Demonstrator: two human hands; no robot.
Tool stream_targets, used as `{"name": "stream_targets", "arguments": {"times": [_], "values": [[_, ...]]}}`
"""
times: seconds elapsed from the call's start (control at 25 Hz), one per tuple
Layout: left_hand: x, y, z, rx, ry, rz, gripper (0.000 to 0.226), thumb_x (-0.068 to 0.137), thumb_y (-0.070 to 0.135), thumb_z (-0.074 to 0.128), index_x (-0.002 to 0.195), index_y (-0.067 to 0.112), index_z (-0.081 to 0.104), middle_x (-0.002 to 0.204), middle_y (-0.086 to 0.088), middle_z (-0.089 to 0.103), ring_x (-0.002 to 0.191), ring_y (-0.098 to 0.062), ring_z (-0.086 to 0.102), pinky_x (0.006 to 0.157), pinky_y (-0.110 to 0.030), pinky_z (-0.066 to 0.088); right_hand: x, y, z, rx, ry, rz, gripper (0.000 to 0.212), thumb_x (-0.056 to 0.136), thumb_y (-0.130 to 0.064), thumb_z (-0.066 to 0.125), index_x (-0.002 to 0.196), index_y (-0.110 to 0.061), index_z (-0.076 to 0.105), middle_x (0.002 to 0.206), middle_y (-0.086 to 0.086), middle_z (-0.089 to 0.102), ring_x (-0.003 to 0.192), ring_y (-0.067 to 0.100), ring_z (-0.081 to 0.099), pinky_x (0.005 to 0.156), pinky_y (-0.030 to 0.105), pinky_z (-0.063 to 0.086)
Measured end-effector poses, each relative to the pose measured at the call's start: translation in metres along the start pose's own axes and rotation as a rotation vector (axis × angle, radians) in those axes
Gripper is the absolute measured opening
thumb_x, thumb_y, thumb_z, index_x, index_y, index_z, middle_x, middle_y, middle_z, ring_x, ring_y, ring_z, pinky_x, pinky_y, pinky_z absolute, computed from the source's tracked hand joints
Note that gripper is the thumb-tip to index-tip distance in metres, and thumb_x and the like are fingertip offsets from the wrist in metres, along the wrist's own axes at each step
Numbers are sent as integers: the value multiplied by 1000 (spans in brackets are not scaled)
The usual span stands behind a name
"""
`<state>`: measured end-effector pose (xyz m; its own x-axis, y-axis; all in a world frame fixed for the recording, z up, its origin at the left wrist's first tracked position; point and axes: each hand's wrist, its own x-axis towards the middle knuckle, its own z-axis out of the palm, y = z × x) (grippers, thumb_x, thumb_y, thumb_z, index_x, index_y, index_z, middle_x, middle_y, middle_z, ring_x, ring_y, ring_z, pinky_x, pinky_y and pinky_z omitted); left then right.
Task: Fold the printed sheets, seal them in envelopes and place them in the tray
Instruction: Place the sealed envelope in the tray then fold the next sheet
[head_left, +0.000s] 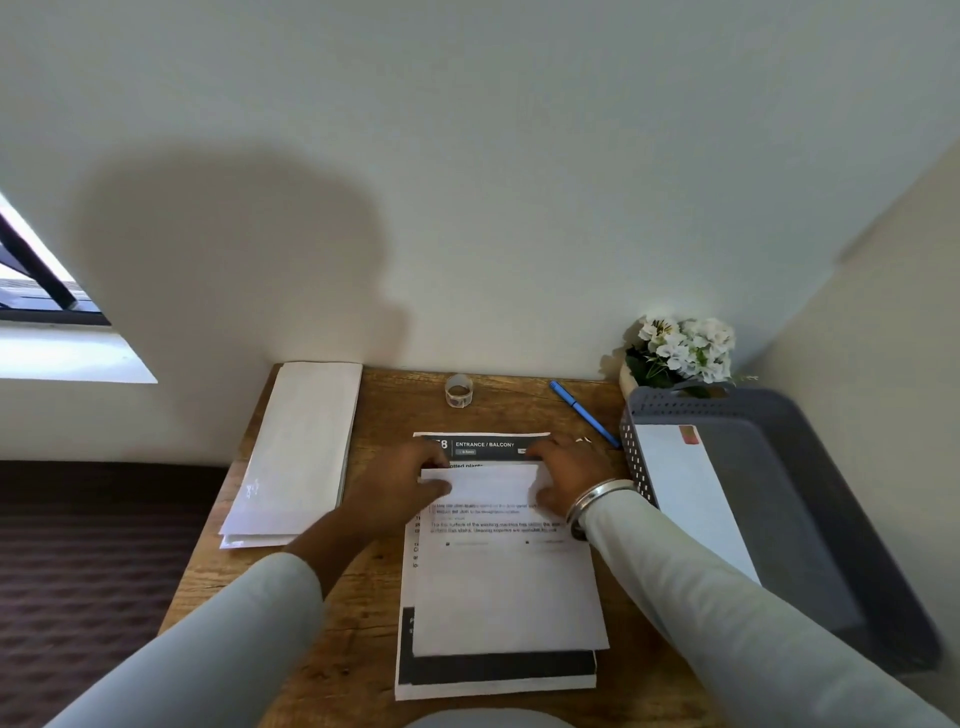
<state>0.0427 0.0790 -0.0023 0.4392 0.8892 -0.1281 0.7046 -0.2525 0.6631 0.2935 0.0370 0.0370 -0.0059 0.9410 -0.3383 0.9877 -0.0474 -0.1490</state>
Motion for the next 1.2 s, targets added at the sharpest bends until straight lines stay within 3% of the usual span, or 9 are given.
{"name": "stream_targets", "arguments": {"times": [0.12, 0.2, 0.44, 0.56, 0.64, 0.84, 0.96, 1.08, 1.2], "values": [[-1, 1, -5, -93, 122, 49, 16, 88, 25, 75, 88, 33, 62, 109, 16, 68, 101, -10, 64, 75, -18, 53, -1, 4, -5, 40, 201, -23, 17, 88, -24, 63, 104, -28, 63, 110, -3, 67, 107, 23, 60, 100, 38, 43], [-3, 0, -6, -60, 168, 73, 16, 89, 22, 74, 91, 33, 63, 113, 16, 67, 102, -7, 61, 78, -18, 53, -4, 4, -7, 40, 288, -39, 12, 88, -21, 61, 97, -27, 65, 102, -3, 68, 99, 22, 62, 96, 37, 45], [-26, -26, 15, 234, 66, 254, 30, 84, 37, 76, 110, 29, 65, 131, 5, 62, 124, -17, 53, 101, -30, 47, -23, 0, 26, -85, 146, -62, 31, 88, -30, 61, 118, -29, 59, 125, -2, 60, 114, 23, 56, 101, 34, 42], [-35, -29, 26, 310, 56, 285, 44, 89, 55, 59, 124, 29, 61, 137, 5, 56, 130, -17, 46, 108, -36, 40, -33, 0, 34, -61, 98, -55, 44, 89, -47, 57, 128, -27, 54, 131, -2, 53, 119, 24, 52, 100, 35, 41], [-34, -23, 32, 396, 100, 262, 50, 95, 53, 43, 134, 26, 57, 141, 2, 55, 134, -18, 45, 112, -40, 38, -37, -4, 37, -68, 95, -16, 50, 92, -54, 49, 132, -25, 51, 136, 1, 49, 123, 24, 49, 103, 37, 40], [-28, -4, 57, 531, 58, 160, 63, 104, 48, 26, 155, 13, 29, 162, -8, 29, 151, -25, 24, 120, -41, 12, -28, -52, 56, 65, 147, -40, 62, 102, -43, 35, 155, -17, 18, 163, 6, 16, 150, 24, 16, 122, 40, 15], [-32, -15, 65, 576, 35, 179, 73, 102, 59, 12, 157, 12, 23, 164, -11, 23, 152, -26, 17, 123, -45, 13, -25, -65, 78, -2, 108, -95, 64, 102, -39, 35, 157, -17, 9, 166, 5, 4, 152, 24, 2, 122, 42, 6], [-35, -24, 62, 612, -4, 199, 74, 102, 60, 12, 159, 13, 13, 166, -9, 14, 154, -23, 7, 125, -45, 10, -27, -43, 81, -33, 121, -21, 66, 102, -43, 31, 157, -19, 4, 166, 3, -1, 152, 24, -1, 122, 45, 5], [-34, -19, 64, 639, -24, 150, 76, 101, 60, 12, 158, 11, 20, 164, -12, 24, 152, -27, 17, 121, -49, 22, -28, -10, 72, -28, 110, 109, 68, 101, -47, 28, 157, -18, 2, 166, 3, -1, 152, 24, 0, 122, 47, 10]]}}
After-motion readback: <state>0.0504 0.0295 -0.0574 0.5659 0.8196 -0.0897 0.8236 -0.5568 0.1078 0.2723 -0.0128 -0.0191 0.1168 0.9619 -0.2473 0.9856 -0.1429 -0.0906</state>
